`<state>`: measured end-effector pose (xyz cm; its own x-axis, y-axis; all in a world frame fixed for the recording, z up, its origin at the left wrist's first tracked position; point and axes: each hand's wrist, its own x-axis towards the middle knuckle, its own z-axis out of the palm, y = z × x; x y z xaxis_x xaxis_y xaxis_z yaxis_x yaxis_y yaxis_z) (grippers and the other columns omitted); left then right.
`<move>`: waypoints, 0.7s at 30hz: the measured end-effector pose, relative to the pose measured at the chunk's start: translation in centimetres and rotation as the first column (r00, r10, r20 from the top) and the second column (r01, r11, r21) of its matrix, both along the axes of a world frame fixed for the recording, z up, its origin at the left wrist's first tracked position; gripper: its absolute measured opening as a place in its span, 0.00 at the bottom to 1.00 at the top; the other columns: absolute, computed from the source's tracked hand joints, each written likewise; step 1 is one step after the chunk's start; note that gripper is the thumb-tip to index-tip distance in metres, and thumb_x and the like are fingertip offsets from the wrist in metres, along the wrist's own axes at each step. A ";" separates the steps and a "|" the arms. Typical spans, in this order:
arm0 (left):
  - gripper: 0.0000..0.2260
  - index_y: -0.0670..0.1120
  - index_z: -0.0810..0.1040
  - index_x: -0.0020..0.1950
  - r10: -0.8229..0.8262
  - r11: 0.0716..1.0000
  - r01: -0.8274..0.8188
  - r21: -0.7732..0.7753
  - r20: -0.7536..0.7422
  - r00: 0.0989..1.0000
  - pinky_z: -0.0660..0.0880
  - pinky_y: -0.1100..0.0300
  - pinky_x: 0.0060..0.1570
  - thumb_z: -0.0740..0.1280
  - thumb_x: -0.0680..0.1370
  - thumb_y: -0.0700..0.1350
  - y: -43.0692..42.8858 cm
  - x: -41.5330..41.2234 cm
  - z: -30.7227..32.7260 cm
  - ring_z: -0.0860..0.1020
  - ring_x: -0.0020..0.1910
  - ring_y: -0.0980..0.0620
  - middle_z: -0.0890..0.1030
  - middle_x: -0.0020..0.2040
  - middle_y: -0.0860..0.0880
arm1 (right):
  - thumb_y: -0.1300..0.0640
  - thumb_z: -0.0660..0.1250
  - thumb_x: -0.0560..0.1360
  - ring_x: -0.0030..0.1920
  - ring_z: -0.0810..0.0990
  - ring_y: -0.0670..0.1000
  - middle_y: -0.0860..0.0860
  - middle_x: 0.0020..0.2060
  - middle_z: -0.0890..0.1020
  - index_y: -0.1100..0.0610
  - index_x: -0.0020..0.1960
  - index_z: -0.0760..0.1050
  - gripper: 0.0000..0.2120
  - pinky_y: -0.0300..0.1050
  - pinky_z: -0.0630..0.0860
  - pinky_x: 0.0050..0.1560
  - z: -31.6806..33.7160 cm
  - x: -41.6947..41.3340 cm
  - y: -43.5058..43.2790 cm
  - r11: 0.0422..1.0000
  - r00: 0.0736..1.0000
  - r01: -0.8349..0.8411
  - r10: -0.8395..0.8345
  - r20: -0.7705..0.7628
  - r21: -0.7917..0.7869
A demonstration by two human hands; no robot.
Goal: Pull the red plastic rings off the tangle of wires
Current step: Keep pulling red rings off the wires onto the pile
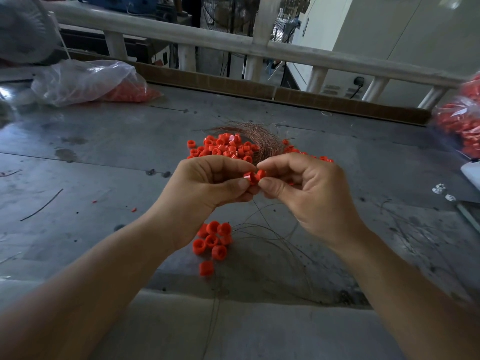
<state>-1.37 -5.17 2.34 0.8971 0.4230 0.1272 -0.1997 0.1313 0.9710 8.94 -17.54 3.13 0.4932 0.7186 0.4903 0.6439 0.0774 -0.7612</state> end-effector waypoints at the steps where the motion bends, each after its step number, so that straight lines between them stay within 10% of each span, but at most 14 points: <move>1: 0.11 0.40 0.80 0.43 0.002 1.000 -0.002 0.002 -0.001 1.000 0.78 0.67 0.37 0.66 0.63 0.37 0.0 0.0 0.0 0.82 0.36 0.53 0.84 0.36 0.46 | 0.63 0.71 0.69 0.38 0.81 0.43 0.42 0.37 0.81 0.45 0.44 0.77 0.14 0.37 0.78 0.42 0.0 0.0 0.0 1.000 1.000 0.001 -0.001 0.014 -0.002; 21: 0.09 0.45 0.81 0.40 0.025 0.997 -0.023 0.069 -0.037 0.999 0.77 0.68 0.34 0.67 0.62 0.38 -0.3 -0.1 0.0 0.82 0.33 0.54 0.84 0.33 0.47 | 0.63 0.73 0.66 0.41 0.81 0.41 0.41 0.39 0.80 0.49 0.45 0.77 0.12 0.32 0.77 0.43 -0.3 -0.2 -0.1 0.999 0.993 0.037 -0.035 0.115 -0.013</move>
<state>-1.51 -5.42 2.35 0.8915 0.4359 0.1231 -0.1650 0.0595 0.9845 8.72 -17.59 2.86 0.4601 0.7090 0.5344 0.7292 0.0416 -0.6830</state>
